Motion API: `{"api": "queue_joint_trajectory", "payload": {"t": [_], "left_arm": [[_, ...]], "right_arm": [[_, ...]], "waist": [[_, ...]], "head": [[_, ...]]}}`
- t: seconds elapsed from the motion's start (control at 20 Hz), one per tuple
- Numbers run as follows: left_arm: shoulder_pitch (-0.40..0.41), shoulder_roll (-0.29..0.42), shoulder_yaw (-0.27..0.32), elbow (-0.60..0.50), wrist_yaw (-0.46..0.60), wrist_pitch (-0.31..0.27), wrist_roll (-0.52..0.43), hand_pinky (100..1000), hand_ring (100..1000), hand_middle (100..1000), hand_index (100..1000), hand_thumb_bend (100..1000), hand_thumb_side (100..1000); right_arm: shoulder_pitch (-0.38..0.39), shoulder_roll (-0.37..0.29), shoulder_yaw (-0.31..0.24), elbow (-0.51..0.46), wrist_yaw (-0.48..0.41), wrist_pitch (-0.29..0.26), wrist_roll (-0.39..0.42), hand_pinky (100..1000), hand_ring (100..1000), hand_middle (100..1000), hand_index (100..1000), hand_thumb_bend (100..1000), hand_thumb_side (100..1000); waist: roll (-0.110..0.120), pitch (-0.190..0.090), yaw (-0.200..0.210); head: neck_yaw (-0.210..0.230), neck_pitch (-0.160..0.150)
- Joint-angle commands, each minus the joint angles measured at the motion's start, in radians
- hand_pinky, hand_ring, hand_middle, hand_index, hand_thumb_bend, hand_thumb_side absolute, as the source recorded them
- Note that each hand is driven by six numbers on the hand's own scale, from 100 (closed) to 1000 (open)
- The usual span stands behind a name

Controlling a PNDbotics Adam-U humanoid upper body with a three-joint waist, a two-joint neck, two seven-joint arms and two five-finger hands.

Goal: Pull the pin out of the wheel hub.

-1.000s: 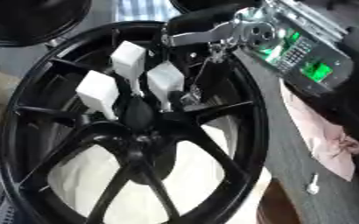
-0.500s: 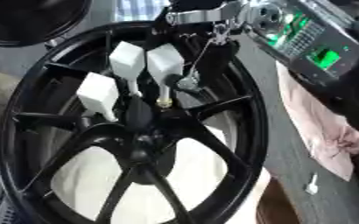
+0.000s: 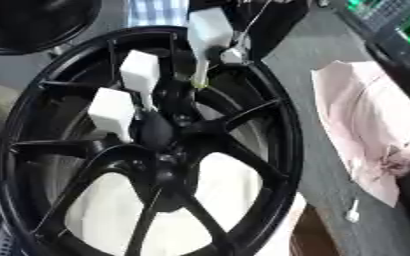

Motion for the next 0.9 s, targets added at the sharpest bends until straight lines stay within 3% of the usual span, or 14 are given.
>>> {"api": "queue_joint_trajectory", "payload": {"t": [0.05,0.2,0.5,0.7,0.8,0.9], "left_arm": [[-0.004,0.020,0.008,-0.015,0.000,-0.001,0.006,704,613,605,741,321,827],[-0.005,0.020,0.012,-0.018,0.000,-0.001,0.012,704,613,605,741,321,827],[-0.007,0.022,0.020,-0.021,-0.001,-0.004,0.021,704,613,605,741,320,829],[-0.007,0.022,0.026,-0.022,-0.001,-0.005,0.027,704,613,605,741,318,827],[-0.006,0.023,0.029,-0.023,-0.003,-0.005,0.030,704,613,605,741,317,826],[-0.007,0.022,0.032,-0.025,-0.003,-0.005,0.035,704,613,605,741,319,825]], "right_arm": [[0.040,-0.104,-0.153,-0.060,-0.047,0.031,-0.121,373,338,252,375,185,100],[0.153,-0.179,-0.302,-0.092,-0.106,0.071,-0.304,371,344,256,381,117,100],[0.456,-0.299,-0.542,-0.123,-0.173,0.109,-0.669,395,366,275,401,100,100],[0.630,-0.280,-0.666,-0.090,-0.131,0.137,-0.877,425,385,297,424,100,100],[0.694,-0.226,-0.715,-0.069,-0.108,0.147,-0.956,441,404,320,444,100,100],[0.749,-0.159,-0.758,-0.043,-0.134,0.154,-1.032,532,497,429,537,100,100]], "waist": [[0.002,-0.033,-0.005],[0.004,-0.031,-0.008],[0.011,-0.019,-0.015],[0.016,-0.016,-0.023],[0.017,-0.017,-0.028],[0.020,-0.017,-0.030]], "head": [[0.006,-0.011],[0.014,-0.017],[0.021,-0.027],[0.028,-0.031],[0.033,-0.029],[0.041,-0.028]]}}
